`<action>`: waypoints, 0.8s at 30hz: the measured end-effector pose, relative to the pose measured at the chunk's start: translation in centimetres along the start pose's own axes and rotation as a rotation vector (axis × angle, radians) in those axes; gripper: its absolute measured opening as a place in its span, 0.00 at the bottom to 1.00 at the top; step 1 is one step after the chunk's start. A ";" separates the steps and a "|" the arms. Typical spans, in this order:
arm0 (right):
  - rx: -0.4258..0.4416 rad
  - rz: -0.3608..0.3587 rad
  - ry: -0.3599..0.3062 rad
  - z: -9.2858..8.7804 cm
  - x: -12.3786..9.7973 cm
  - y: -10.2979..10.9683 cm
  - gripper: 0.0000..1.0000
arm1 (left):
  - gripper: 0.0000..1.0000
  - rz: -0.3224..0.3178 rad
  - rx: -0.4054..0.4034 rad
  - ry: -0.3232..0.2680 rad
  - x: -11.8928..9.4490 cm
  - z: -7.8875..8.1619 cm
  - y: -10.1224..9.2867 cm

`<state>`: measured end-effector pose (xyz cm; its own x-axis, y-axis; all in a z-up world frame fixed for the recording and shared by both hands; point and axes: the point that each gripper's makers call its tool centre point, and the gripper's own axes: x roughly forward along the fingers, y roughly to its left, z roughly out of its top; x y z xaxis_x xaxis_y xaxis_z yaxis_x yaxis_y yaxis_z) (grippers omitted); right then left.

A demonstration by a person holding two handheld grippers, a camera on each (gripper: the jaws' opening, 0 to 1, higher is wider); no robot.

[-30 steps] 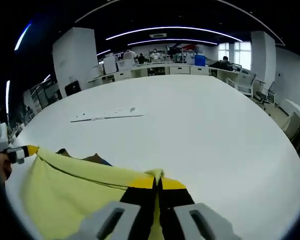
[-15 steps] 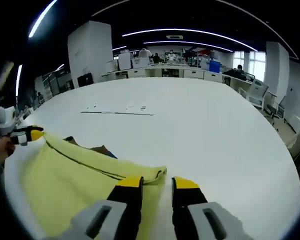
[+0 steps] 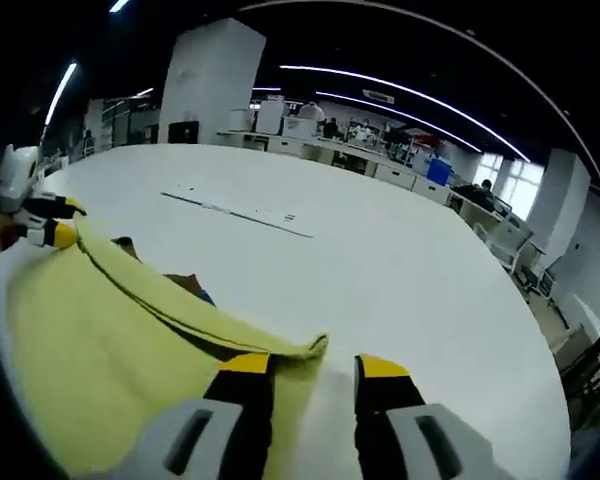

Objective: Fold the garment on the visible template until the final outline fits inside the template.

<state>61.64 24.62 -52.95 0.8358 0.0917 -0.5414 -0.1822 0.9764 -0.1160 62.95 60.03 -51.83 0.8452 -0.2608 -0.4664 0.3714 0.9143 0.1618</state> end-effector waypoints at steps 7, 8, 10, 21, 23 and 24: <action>0.233 -0.027 -0.016 0.7 0.6 -1.4 0.28 | 0.38 0.088 -0.158 -0.010 0.2 0.9 1.5; 0.233 -0.021 -0.013 0.7 0.6 -1.4 0.28 | 0.38 0.086 -0.169 -0.012 0.0 1.0 1.5; 0.231 0.000 -0.013 1.1 0.0 -1.0 0.30 | 0.41 0.076 -0.195 -0.016 -0.4 1.1 1.4; 0.186 0.156 0.030 1.7 -3.4 1.1 0.54 | 0.65 -0.002 -0.191 -0.051 -4.7 2.5 0.4; 0.182 0.179 0.036 1.7 -4.0 1.5 0.58 | 0.68 -0.020 -0.171 -0.041 -5.3 2.4 0.2; 0.168 0.192 0.041 1.7 -4.6 1.9 0.60 | 0.70 -0.031 -0.151 -0.039 -5.7 2.4 0.1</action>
<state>58.35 26.34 -49.23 0.7718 0.2743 -0.5737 -0.2442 0.9609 0.1309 59.07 60.87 -47.04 0.8497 -0.2986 -0.4346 0.3379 0.9411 0.0139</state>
